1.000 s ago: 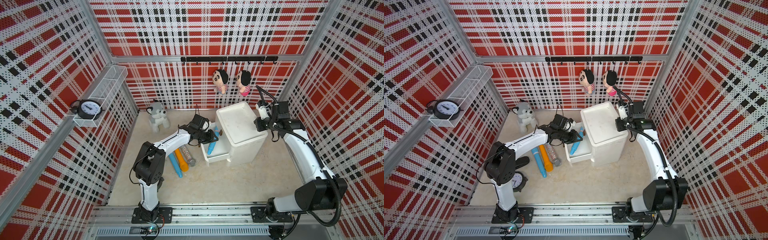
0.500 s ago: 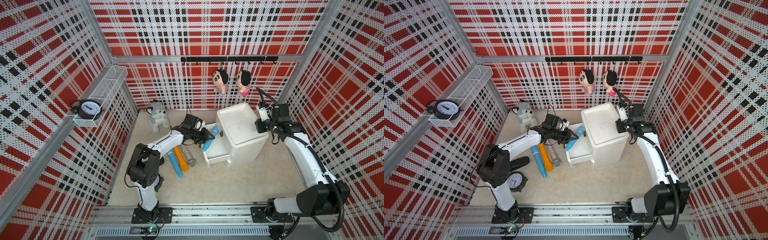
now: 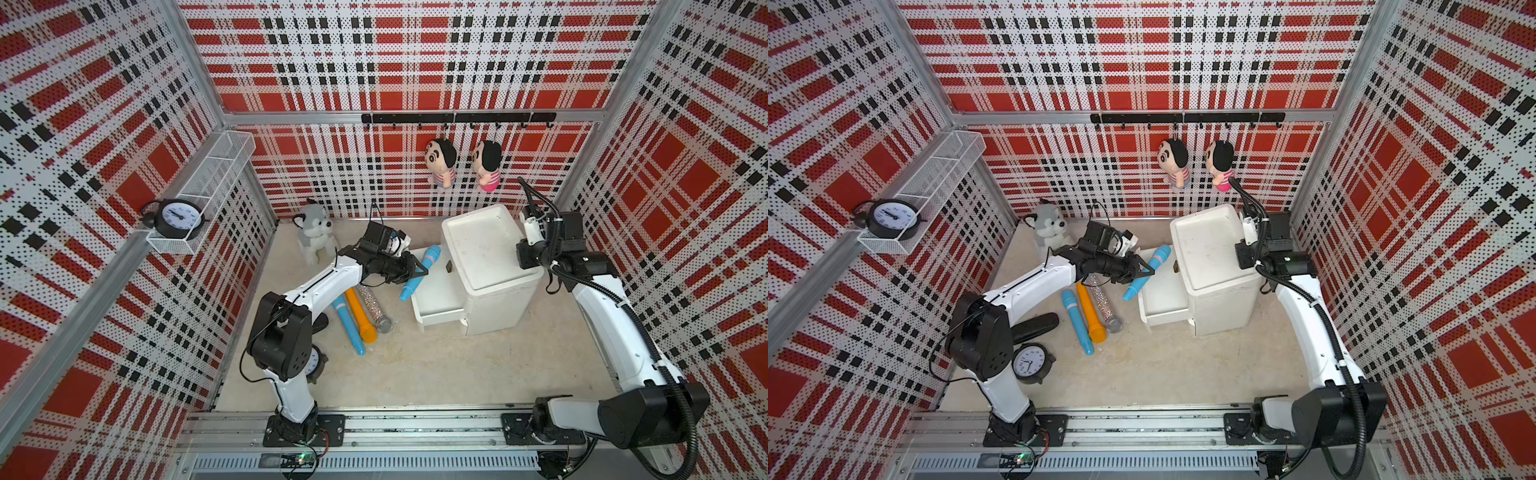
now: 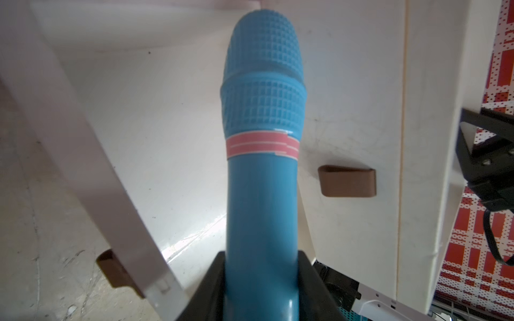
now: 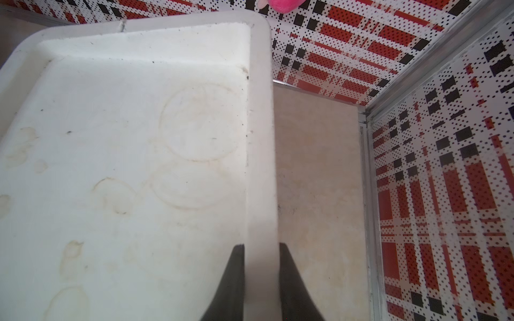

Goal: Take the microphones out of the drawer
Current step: Pick up the microphone from the drawer, then move the microphone to the center of the board.

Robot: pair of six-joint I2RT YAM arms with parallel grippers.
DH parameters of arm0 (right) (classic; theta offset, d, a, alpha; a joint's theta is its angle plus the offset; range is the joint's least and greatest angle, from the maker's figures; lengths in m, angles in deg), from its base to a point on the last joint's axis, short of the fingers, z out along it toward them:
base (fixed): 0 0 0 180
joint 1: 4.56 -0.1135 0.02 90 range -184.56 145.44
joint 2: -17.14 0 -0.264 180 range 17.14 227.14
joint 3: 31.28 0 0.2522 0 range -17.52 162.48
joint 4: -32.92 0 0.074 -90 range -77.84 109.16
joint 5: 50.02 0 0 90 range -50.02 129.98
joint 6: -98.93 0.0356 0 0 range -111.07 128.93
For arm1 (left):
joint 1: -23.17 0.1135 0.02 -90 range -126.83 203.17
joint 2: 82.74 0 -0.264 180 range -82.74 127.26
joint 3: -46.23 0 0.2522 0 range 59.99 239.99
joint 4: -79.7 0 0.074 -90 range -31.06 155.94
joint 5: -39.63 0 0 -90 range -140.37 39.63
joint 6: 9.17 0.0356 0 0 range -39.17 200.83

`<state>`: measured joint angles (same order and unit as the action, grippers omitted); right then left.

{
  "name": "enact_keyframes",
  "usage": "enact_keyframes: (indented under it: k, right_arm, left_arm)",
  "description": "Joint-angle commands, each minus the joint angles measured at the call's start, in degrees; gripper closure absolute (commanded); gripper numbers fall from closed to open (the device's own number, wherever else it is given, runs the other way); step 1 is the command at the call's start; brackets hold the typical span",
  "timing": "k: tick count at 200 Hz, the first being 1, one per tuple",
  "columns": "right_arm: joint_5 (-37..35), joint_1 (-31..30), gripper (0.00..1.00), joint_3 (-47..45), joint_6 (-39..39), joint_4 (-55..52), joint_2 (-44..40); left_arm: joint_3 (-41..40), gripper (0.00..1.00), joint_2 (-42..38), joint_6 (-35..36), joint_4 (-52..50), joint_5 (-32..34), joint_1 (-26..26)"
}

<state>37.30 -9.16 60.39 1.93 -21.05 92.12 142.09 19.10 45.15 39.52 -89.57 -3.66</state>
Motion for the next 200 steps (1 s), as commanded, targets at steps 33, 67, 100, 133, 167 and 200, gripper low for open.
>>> enact_keyframes:
  k: [33,67,100,133,167,200]
  right_arm:
    - [-7.1,1.24,1.0,2.08,-3.27,10.22,0.14]
    - [-5.45,1.74,1.0,1.78,-3.29,9.85,0.65]
    - [-3.57,1.72,1.0,2.76,-2.93,8.46,1.75]
    - [-2.5,1.74,1.0,1.16,-2.51,9.75,0.62]
    - [-2.02,1.68,1.0,0.43,-2.05,10.13,0.18]
    - [-1.67,1.69,1.0,0.01,-2.05,10.59,-0.6]
  left_arm:
    - [4.16,1.0,-5.29,0.17,0.63,10.13,2.93]
    - [2.1,1.0,-6.66,-2.53,3.45,19.46,4.49]
    - [1.0,1.0,-5.7,-3.81,3.63,27.98,4.29]
    - [-4.62,1.0,-6.23,-7.01,7.13,34.38,2.86]
    - [-9.6,1.0,-5.29,-9.42,11.6,38.37,1.04]
    - [-12.06,1.0,-2.94,-11.39,15.37,40.48,-1.55]
